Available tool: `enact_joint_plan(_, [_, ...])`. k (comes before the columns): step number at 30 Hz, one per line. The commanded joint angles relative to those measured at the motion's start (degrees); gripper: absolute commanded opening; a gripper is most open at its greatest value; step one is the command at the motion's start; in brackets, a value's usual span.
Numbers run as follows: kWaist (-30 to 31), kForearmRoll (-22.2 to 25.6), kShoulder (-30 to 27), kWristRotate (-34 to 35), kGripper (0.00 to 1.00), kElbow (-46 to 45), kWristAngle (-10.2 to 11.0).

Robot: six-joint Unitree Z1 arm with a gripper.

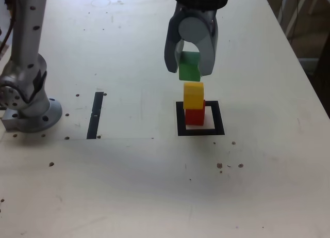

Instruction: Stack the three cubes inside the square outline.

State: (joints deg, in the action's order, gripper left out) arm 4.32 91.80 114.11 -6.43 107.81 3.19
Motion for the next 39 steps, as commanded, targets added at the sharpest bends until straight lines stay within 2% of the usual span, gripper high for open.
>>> enact_joint_plan(1, [0.08, 0.44, 0.61, -0.05, 0.01, 0.02, -0.13])
enact_joint_plan(28, [0.08, -1.11, 3.74, -0.02, 0.11, -0.73, -0.02])
enact_joint_plan(39, [0.08, -1.0, 4.12, 0.16, 0.22, -0.55, 0.66])
